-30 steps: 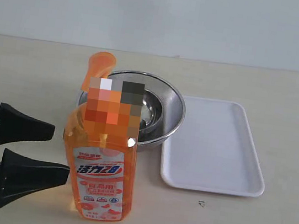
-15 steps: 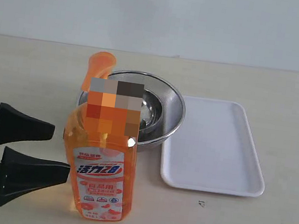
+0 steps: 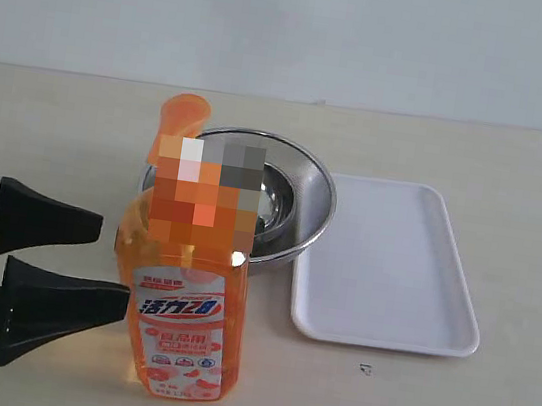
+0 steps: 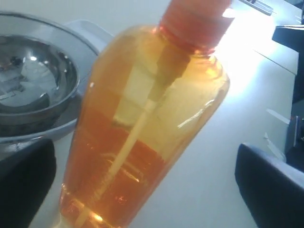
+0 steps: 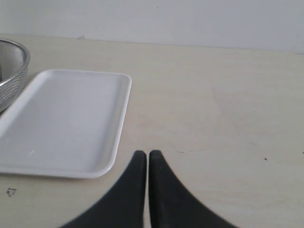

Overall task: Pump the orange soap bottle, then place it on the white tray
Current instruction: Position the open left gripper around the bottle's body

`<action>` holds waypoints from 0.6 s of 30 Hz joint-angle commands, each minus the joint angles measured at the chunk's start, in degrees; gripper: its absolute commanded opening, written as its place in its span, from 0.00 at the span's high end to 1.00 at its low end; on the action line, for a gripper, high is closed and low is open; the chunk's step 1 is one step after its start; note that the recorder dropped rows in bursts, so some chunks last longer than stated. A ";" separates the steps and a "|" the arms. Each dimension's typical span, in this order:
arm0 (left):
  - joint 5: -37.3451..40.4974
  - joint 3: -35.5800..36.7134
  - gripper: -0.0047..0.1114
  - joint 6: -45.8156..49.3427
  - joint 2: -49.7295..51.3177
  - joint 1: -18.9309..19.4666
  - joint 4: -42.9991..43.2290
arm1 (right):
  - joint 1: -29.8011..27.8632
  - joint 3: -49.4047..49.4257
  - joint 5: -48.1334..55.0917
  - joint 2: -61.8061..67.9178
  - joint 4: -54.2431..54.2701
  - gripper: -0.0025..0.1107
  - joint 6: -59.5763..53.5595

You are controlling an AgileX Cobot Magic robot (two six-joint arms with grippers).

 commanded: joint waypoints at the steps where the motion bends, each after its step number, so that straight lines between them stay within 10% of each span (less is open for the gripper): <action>1: 4.24 0.23 0.14 2.47 0.10 -0.01 1.23 | -0.11 0.01 -0.21 -0.23 -0.01 0.98 -0.17; 18: -7.81 -3.55 0.14 2.47 0.10 -0.01 7.03 | -0.11 0.01 -0.21 -0.23 -0.01 0.98 -0.17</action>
